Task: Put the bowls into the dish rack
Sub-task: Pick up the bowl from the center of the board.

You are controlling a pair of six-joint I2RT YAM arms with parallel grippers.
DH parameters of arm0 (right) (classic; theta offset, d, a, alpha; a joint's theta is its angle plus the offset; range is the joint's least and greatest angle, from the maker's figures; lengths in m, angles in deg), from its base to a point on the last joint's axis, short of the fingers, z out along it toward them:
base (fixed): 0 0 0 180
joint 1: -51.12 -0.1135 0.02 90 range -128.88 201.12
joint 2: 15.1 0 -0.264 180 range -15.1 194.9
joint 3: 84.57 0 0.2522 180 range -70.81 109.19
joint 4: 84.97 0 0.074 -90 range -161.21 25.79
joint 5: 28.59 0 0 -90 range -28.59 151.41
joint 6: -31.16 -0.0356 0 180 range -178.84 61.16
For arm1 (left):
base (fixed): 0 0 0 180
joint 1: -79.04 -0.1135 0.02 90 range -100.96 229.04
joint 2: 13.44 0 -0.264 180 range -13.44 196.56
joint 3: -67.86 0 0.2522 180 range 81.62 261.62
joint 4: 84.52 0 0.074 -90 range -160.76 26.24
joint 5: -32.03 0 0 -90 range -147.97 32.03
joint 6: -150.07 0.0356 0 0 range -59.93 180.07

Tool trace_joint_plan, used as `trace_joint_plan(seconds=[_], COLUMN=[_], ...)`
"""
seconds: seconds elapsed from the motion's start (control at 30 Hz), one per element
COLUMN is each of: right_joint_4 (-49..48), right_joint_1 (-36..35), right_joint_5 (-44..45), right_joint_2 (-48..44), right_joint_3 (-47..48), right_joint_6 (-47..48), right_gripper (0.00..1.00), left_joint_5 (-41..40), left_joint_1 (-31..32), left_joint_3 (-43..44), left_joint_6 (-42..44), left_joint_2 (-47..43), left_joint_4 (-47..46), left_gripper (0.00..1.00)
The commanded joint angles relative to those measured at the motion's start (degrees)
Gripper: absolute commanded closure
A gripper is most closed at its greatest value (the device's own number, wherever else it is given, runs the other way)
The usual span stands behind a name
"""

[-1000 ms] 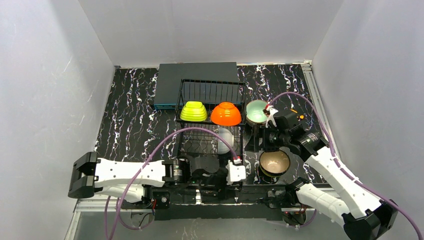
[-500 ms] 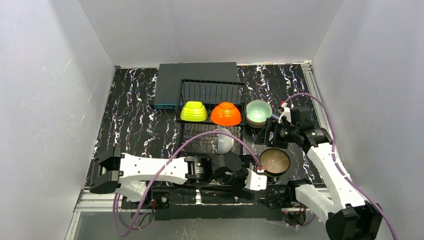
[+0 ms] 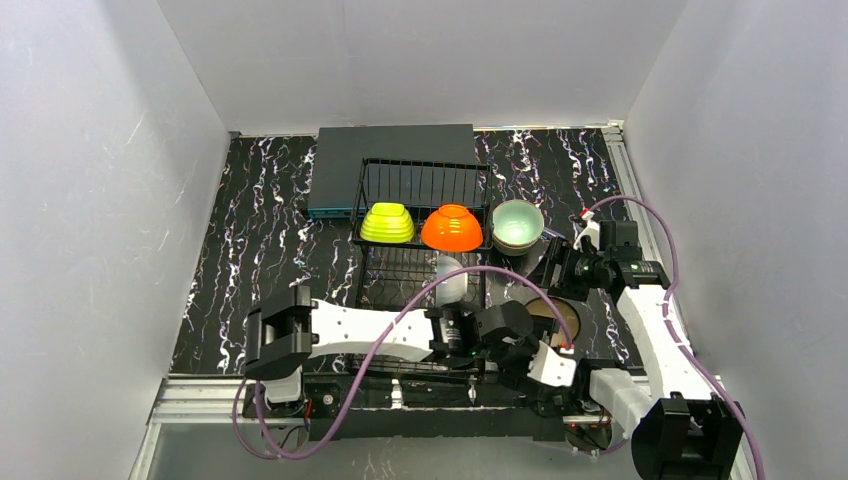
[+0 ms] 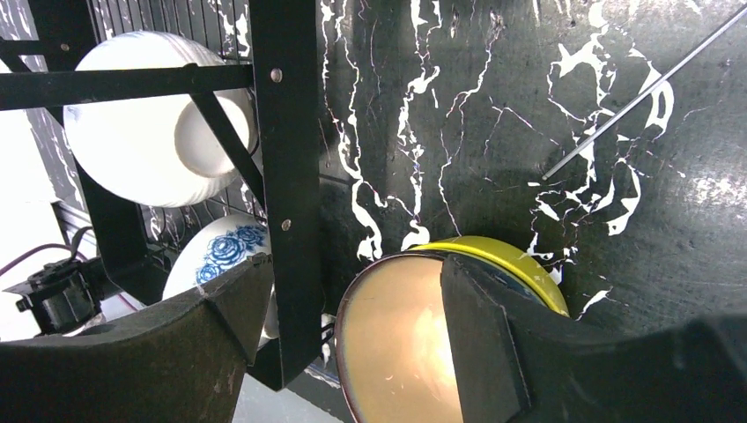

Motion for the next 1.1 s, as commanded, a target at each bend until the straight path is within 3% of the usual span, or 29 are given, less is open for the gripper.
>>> trace_joint_plan(seconds=[0.0,0.57,0.8,1.07], right_joint_4=[-2.19,-0.94,-0.84,-0.32], right_joint_1=[0.17,1.74,1.74,1.74], right_joint_5=[0.24,-0.36,-1.52,-2.28], right_joint_2=[1.03,3.83,4.58,5.37], right_joint_3=[2.08,8.38,9.4,10.8], right_joint_6=[2.54,3.27,3.32,3.61], right_gripper=[0.22,0.22,0.22,0.22], left_joint_5=[4.72,9.51,9.62,9.59], left_joint_1=[-1.94,-4.65,-4.65,-4.65], left_joint_3=[5.08,12.05,12.24,12.3], left_joint_6=[1.52,-0.92,-1.61,-0.84], left_joint_2=[2.49,13.89,13.56,13.0], left_joint_4=[0.64,2.36,1.33,1.52], left_gripper=[0.2,0.52,0.68,0.78])
